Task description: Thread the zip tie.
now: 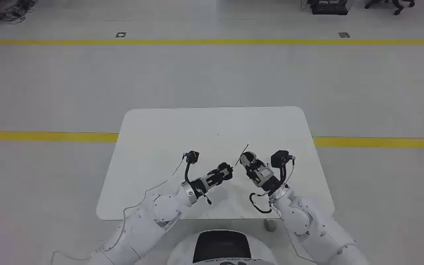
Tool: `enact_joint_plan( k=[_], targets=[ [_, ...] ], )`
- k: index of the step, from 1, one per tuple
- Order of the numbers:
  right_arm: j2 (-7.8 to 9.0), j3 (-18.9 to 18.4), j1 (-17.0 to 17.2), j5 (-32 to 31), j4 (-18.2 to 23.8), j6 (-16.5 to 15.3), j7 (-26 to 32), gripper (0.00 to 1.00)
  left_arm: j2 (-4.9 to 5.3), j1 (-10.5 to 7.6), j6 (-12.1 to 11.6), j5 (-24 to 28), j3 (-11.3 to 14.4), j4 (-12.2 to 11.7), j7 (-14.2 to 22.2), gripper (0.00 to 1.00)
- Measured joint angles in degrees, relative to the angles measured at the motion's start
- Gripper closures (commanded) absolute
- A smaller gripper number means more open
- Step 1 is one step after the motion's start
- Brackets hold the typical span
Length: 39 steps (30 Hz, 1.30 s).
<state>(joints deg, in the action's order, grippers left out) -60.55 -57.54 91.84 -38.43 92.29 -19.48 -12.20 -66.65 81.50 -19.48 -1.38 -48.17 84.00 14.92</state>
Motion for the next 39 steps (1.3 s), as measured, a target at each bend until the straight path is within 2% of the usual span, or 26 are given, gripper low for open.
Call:
enact_joint_plan(
  k=[25,39],
  targets=[
    [2.83,4.7,-2.84,1.58,-0.85,0.0,-4.06,1.0,0.11,-0.03,0.0,0.91,0.1,0.1,0.51,1.0],
    [2.85,4.72,-2.85,1.54,-0.83,0.0,-4.02,1.0,0.11,-0.03,0.0,0.91,0.1,0.1,0.51,1.0]
  ],
)
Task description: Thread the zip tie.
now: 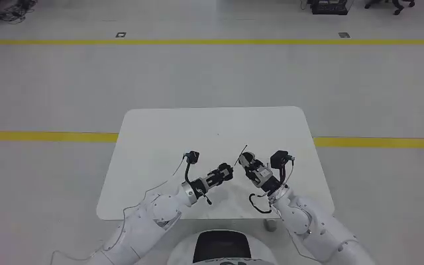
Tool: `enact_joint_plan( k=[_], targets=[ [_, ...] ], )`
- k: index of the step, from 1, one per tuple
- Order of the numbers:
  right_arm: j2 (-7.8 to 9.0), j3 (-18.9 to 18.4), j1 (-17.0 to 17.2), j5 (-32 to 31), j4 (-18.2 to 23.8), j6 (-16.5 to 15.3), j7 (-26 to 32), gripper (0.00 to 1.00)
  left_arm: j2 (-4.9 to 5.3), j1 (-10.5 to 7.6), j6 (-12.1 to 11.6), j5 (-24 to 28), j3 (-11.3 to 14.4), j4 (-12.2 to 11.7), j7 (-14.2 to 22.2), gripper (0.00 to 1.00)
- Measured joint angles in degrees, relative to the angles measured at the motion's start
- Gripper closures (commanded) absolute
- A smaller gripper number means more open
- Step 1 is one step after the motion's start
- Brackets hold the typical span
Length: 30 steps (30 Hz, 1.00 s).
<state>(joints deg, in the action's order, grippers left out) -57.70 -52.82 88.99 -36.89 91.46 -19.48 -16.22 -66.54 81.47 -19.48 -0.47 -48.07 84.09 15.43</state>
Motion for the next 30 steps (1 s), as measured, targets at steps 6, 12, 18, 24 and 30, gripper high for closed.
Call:
enact_joint_plan(
  k=[6,12,18,24,30],
  targets=[
    [0.0,0.0,0.0,0.0,0.0,0.0,0.0,1.0,0.0,0.0,0.0,0.0,0.0,0.0,0.0,1.0],
    [0.0,0.0,0.0,0.0,0.0,0.0,0.0,1.0,0.0,0.0,0.0,0.0,0.0,0.0,0.0,1.0],
    [-0.11,-0.26,0.22,0.01,0.08,0.02,-0.27,1.0,0.0,0.0,0.0,0.0,0.0,0.0,0.0,1.0],
    [-0.06,-0.28,1.34,0.17,0.06,0.0,-3.57,1.0,0.0,0.0,0.0,0.0,0.0,0.0,0.0,1.0],
    [0.45,1.5,1.33,-0.01,-0.68,0.0,-6.61,1.0,0.0,0.0,0.0,0.0,0.0,0.0,0.0,1.0]
  ],
)
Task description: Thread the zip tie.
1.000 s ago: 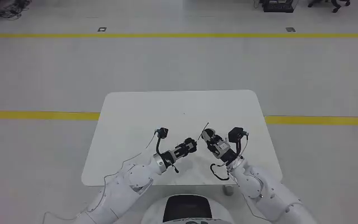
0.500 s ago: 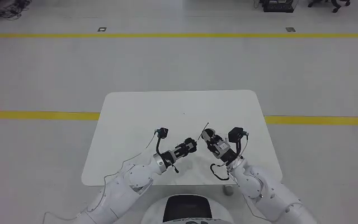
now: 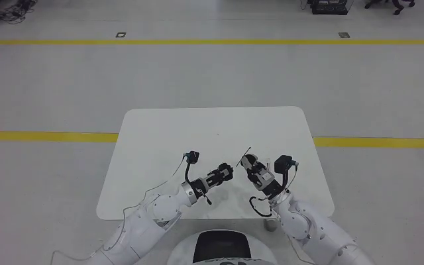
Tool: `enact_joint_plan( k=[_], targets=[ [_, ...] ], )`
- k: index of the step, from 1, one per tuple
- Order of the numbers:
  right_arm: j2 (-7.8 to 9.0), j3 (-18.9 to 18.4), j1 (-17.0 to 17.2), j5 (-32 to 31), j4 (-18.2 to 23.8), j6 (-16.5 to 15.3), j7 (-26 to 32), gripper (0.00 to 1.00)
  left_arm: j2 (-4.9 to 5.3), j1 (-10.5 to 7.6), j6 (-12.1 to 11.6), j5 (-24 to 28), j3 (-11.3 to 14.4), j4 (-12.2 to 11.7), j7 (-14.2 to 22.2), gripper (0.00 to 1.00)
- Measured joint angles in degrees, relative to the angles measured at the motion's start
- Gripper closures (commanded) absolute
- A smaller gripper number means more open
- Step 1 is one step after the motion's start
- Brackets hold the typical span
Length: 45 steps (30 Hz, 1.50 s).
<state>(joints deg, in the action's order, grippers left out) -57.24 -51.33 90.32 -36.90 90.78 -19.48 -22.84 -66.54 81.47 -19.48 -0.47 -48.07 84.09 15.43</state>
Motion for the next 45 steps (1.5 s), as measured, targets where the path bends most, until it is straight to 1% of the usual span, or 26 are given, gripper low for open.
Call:
enact_joint_plan(
  k=[11,17,23,30,45],
  targets=[
    [0.75,4.13,-2.33,1.53,-2.36,0.0,-4.39,1.0,0.0,0.01,0.0,0.01,0.0,0.0,0.0,1.0],
    [1.29,6.03,-3.07,1.47,-2.82,0.0,-7.11,1.0,-0.08,0.2,0.0,2.29,-0.02,-0.26,0.32,1.0],
    [1.9,7.19,-3.51,1.56,-2.91,0.0,-8.7,1.0,0.01,0.47,0.0,4.97,-0.58,0.08,1.76,1.0],
    [2.48,8.22,-4.05,1.79,-2.74,0.0,-9.77,1.0,0.11,0.57,0.0,5.99,-1.01,0.28,3.26,1.0],
    [3.13,10.35,-5.38,2.6,-3.13,0.0,-10.98,1.0,0.11,0.56,0.0,5.98,-1.03,0.27,3.31,1.0]
  ],
)
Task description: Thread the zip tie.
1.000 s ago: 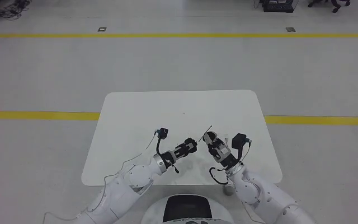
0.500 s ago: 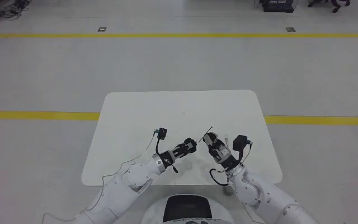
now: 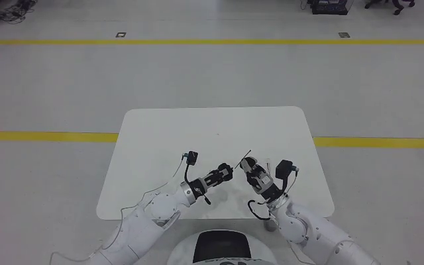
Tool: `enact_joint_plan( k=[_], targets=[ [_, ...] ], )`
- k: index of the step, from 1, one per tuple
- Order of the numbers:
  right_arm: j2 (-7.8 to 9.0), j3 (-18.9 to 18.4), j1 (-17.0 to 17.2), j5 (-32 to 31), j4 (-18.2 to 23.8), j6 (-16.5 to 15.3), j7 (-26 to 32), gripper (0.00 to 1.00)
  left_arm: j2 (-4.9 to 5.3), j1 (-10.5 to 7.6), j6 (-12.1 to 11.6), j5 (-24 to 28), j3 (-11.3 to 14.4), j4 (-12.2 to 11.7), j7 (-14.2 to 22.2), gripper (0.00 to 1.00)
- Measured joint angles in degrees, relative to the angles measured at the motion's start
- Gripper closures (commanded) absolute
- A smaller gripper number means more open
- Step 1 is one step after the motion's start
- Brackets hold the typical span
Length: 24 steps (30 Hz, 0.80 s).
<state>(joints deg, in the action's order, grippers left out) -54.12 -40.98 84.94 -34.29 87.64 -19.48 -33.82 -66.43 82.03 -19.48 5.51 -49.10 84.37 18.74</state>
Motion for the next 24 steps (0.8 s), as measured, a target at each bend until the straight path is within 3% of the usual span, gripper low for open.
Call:
enact_joint_plan(
  k=[24],
  targets=[
    [-0.11,3.05,-2.71,1.08,-1.84,0.0,-1.15,1.0,0.0,0.0,0.0,0.0,0.0,0.0,0.0,1.0]
  ],
)
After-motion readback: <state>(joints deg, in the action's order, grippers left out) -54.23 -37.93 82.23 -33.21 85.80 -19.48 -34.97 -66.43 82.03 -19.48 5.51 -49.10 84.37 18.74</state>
